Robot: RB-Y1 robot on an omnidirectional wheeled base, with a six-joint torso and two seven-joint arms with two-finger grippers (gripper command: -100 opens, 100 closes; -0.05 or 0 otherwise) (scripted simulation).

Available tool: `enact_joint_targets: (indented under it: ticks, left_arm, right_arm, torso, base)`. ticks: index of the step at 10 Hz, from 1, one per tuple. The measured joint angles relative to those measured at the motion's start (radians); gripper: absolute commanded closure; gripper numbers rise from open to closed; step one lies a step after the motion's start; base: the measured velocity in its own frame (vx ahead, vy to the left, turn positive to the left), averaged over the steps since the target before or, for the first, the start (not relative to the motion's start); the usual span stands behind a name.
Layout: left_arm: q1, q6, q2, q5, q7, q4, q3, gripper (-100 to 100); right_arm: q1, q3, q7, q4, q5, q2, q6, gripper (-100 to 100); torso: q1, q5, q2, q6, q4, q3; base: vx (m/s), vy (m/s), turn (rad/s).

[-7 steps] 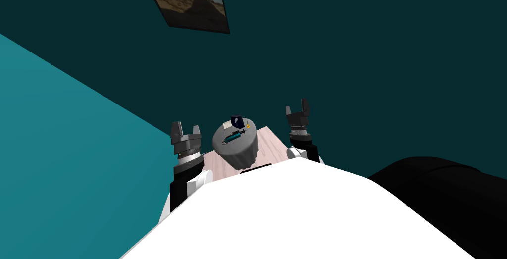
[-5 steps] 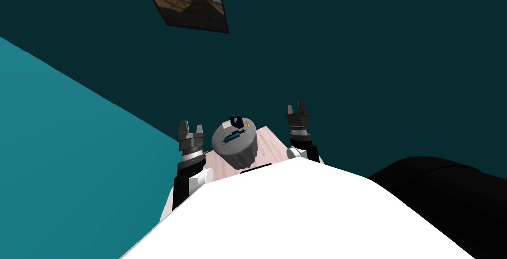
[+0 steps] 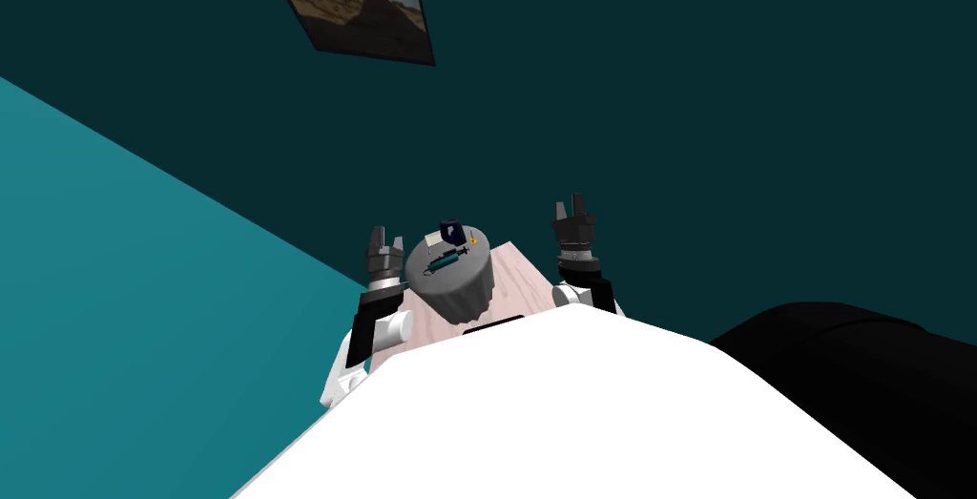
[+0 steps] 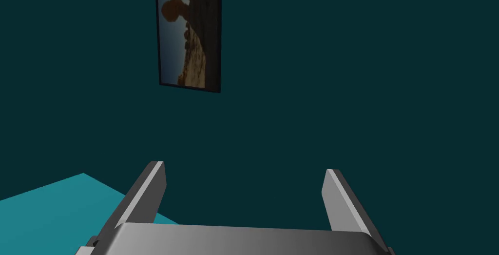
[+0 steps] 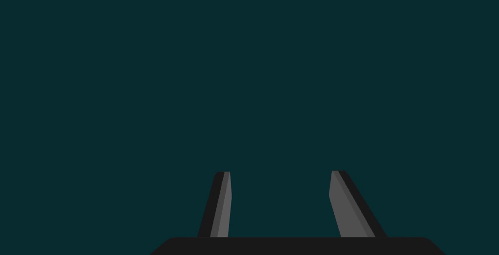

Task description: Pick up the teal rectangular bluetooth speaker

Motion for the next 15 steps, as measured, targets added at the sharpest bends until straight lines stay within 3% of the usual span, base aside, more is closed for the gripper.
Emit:
enact_joint_targets:
  ticks: [15]
  left_arm:
    - [-0.418, 0.299, 0.146, 0.031, 0.032, 0.372, -0.010, -100]
  right_arm:
    - [0.000, 0.000, 0.000, 0.000, 0.000, 0.000, 0.000, 0]
  torso:
    - [0.000, 0.000, -0.001, 0.000, 0.000, 0.000]
  base:
    - [-0.054, -0.038, -0.029]
